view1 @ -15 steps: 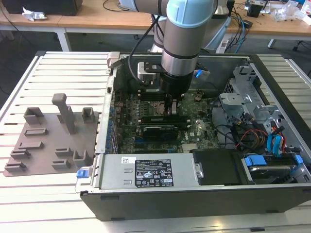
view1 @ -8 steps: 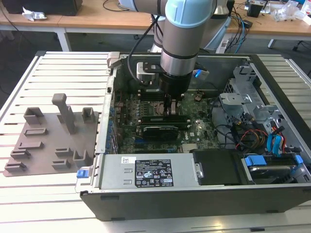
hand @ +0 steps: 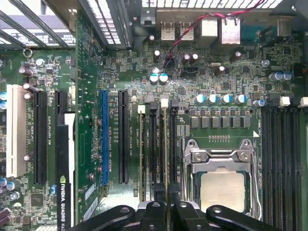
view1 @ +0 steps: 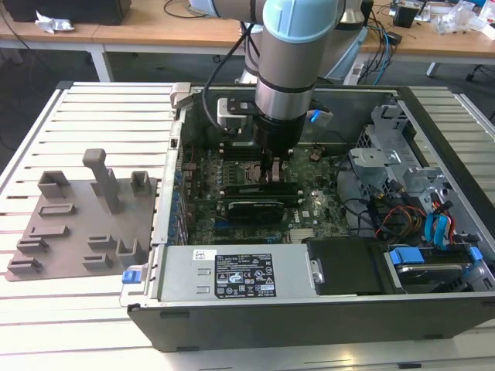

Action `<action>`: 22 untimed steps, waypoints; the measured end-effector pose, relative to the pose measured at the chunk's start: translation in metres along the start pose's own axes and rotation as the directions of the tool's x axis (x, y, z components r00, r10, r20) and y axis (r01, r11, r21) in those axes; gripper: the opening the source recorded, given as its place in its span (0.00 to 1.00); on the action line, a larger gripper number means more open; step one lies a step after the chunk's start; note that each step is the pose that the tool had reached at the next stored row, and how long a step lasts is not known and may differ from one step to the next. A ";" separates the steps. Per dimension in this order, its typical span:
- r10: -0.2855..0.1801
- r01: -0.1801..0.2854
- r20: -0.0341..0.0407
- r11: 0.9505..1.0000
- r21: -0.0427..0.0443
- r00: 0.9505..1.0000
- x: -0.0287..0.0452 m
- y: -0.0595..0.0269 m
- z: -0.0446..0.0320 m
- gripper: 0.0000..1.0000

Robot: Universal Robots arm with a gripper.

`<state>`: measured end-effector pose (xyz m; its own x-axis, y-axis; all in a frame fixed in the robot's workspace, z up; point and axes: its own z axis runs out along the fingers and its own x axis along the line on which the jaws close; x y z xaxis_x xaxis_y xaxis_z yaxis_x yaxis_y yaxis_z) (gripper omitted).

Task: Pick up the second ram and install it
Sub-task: 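Insert the second ram into the second slot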

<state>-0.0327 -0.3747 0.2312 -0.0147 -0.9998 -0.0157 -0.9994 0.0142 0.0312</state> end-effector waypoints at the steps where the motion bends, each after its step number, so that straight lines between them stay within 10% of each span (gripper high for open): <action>1: 0.000 0.000 0.000 1.000 0.000 1.000 0.0003 0.0000 0.0000 0.13; 20: 0.001 -0.001 0.000 1.000 -0.001 1.000 0.0007 -0.0013 0.0073 0.14; 22: 0.001 -0.001 0.000 1.000 -0.001 1.000 0.0005 -0.0010 -0.0047 0.21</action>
<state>-0.0316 -0.3754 0.2358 -0.0156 -0.9998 -0.0155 -0.9994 0.0151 0.0324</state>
